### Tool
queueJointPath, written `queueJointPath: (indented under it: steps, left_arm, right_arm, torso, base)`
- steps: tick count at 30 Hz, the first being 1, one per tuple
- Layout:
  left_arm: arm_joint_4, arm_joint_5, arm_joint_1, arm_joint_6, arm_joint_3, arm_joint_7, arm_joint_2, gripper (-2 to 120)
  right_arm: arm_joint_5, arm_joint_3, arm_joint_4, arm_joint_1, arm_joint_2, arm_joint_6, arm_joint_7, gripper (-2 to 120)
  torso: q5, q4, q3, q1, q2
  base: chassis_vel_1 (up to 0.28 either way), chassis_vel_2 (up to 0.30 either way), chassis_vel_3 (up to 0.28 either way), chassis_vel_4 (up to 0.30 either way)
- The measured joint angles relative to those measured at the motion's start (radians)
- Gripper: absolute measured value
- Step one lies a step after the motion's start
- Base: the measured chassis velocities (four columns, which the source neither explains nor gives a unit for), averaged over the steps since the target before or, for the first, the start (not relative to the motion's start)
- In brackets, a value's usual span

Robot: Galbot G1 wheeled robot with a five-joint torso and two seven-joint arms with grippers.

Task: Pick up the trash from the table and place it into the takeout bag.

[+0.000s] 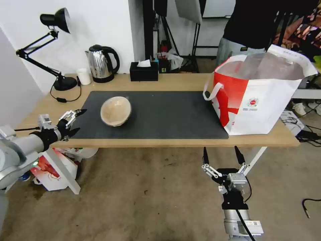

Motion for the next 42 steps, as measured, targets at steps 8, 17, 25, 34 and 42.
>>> queueJointPath:
  steps: [8, 17, 25, 34, 42]
  left_arm:
    - [0.01, -0.007, -0.019, 0.001, 0.014, -0.001, 0.008, 100]
    - [0.031, -0.014, -0.045, 0.005, 0.04, 0.001, 0.017, 100]
    - [0.052, -0.017, -0.084, 0.014, 0.084, 0.002, 0.02, 100]
    - [0.085, -0.013, -0.127, 0.025, 0.147, 0.001, 0.018, 100]
    - [0.108, -0.008, -0.157, 0.03, 0.191, 0.001, 0.012, 100]
  right_arm:
    - [0.0, 0.0, 0.0, 0.0, 0.0, 0.0, 0.0, 100]
    - [0.0, 0.0, 0.0, 0.0, 0.0, 0.0, 0.0, 100]
    - [0.0, 0.0, 0.0, 0.0, 0.0, 0.0, 0.0, 100]
    - [0.0, 0.0, 0.0, 0.0, 0.0, 0.0, 0.0, 100]
    - [0.0, 0.0, 0.0, 0.0, 0.0, 0.0, 0.0, 100]
  torso:
    - [0.0001, 0.0, 0.0, 0.0, 0.0]
    - [0.0, 0.0, 0.0, 0.0, 0.0]
    - [0.0001, 0.0, 0.0, 0.0, 0.0]
    - [0.0, -0.0001, 0.0, 0.0, 0.0]
    - [0.0001, 0.0, 0.0, 0.0, 0.0]
  base:
    - [0.0, 0.0, 0.0, 0.0]
    - [0.0, 0.0, 0.0, 0.0]
    - [0.0, 0.0, 0.0, 0.0]
    - [0.0, 0.0, 0.0, 0.0]
    - [0.0, 0.0, 0.0, 0.0]
